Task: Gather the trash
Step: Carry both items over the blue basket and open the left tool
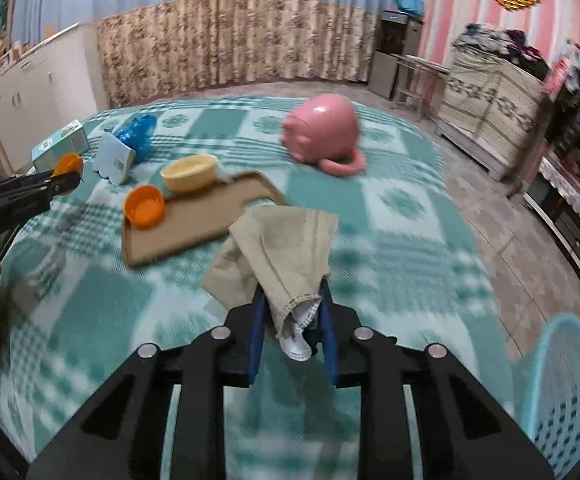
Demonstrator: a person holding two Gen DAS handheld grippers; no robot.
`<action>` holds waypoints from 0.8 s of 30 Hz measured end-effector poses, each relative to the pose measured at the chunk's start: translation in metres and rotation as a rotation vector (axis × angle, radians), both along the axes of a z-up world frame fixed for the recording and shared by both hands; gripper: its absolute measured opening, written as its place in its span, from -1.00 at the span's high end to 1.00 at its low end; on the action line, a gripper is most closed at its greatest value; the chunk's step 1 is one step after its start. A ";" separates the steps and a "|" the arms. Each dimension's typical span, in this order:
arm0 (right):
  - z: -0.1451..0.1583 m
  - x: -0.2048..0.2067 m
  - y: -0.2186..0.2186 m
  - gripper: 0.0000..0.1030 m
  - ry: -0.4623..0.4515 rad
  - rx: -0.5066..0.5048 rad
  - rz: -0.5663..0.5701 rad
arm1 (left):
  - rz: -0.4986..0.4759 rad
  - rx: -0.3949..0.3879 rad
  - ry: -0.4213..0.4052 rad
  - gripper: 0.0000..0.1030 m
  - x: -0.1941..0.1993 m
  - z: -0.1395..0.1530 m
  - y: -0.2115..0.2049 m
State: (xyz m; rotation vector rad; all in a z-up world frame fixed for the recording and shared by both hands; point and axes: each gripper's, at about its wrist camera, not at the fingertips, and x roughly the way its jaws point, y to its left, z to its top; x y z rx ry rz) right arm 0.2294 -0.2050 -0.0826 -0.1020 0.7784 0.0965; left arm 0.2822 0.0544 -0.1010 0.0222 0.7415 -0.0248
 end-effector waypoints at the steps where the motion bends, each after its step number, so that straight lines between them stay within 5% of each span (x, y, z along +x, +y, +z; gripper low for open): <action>1: 0.005 -0.011 -0.014 0.52 -0.020 0.016 -0.027 | -0.017 -0.002 -0.007 0.32 -0.004 0.003 -0.007; 12: 0.050 -0.084 -0.136 0.52 -0.198 0.050 -0.314 | -0.202 -0.030 -0.061 0.32 -0.029 0.040 -0.113; 24: 0.028 -0.146 -0.249 0.51 -0.192 0.064 -0.568 | -0.447 -0.140 -0.036 0.32 -0.045 0.045 -0.267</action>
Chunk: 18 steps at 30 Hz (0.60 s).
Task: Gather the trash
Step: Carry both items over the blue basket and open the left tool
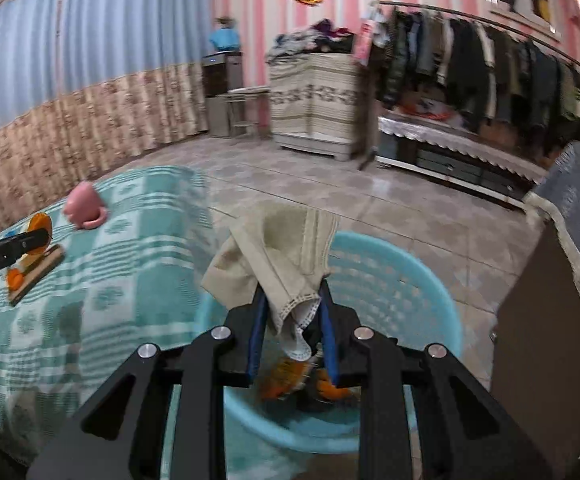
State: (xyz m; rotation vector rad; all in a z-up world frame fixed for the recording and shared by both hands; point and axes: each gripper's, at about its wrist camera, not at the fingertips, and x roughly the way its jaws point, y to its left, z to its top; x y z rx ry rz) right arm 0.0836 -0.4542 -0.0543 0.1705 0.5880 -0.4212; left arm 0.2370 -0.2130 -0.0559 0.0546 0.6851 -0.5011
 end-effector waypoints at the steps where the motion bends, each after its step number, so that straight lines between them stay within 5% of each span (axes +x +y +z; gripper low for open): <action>1: -0.001 -0.004 -0.006 0.51 0.000 0.006 -0.016 | -0.020 0.003 -0.001 0.32 -0.003 -0.001 -0.012; 18: -0.038 -0.038 -0.070 0.52 0.013 0.071 -0.147 | -0.352 0.092 -0.013 0.32 -0.041 -0.030 -0.192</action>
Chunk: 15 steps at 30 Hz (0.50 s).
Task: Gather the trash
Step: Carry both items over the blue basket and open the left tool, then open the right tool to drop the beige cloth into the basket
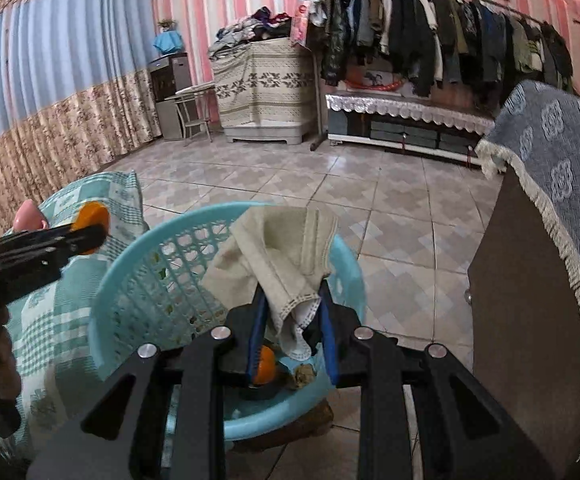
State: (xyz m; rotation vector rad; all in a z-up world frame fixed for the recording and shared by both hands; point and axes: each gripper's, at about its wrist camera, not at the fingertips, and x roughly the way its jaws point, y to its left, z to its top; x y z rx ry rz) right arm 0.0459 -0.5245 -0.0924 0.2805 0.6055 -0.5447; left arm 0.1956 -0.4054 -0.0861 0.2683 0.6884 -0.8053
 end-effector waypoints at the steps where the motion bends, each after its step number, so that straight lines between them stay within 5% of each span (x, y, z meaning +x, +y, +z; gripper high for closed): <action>1: -0.002 -0.002 -0.003 0.52 0.005 0.000 -0.004 | -0.012 0.007 0.004 0.32 0.000 -0.003 -0.008; 8: -0.012 -0.003 -0.014 0.52 0.015 0.022 -0.026 | -0.053 0.055 -0.021 0.24 -0.001 -0.014 -0.040; 11: -0.013 -0.002 -0.013 0.52 0.015 0.020 -0.024 | -0.038 0.043 -0.009 -0.22 0.005 -0.012 -0.039; 15: -0.016 0.001 -0.008 0.52 0.018 0.016 -0.018 | 0.005 0.030 -0.037 -0.45 0.014 -0.003 -0.034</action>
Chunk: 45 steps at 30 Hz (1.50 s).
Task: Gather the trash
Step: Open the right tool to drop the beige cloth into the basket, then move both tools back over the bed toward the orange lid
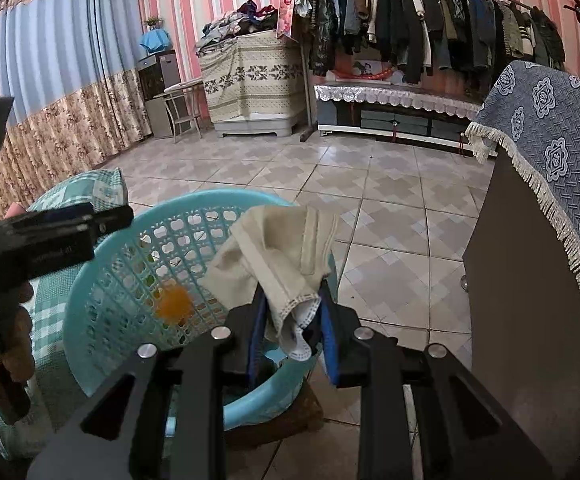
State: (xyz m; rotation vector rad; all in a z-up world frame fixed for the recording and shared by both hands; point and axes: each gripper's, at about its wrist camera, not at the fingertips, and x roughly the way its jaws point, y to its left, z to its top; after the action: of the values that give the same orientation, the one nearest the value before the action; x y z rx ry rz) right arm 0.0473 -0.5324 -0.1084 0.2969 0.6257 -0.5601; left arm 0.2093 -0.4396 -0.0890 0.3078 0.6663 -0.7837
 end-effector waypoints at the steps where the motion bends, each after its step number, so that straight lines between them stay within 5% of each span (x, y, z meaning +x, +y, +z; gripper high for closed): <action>1: 0.000 0.002 0.001 0.52 0.002 0.000 0.002 | 0.021 0.000 -0.020 -0.50 0.002 0.003 0.003; 9: 0.002 0.017 0.011 0.51 0.012 -0.006 0.030 | 0.130 -0.044 -0.065 -0.81 0.021 0.026 0.039; 22: -0.006 0.068 0.033 0.46 0.070 0.037 0.045 | 0.240 -0.067 -0.159 -0.87 0.012 0.046 0.115; 26: -0.003 0.074 0.041 -0.33 0.074 0.022 0.028 | 0.264 -0.080 -0.156 -0.89 0.008 0.050 0.143; 33: 0.001 0.074 0.062 -0.83 0.093 -0.040 0.011 | 0.337 -0.113 -0.166 -0.89 0.007 0.059 0.195; 45: 0.036 0.087 0.122 -0.92 0.000 -0.091 0.018 | 0.485 -0.121 -0.167 -0.90 0.006 0.059 0.303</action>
State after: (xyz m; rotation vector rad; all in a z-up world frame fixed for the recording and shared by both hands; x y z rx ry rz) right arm 0.1344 -0.4101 -0.0724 0.2053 0.6007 -0.5695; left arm 0.2155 -0.1371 -0.0303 0.0906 0.5044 -0.3273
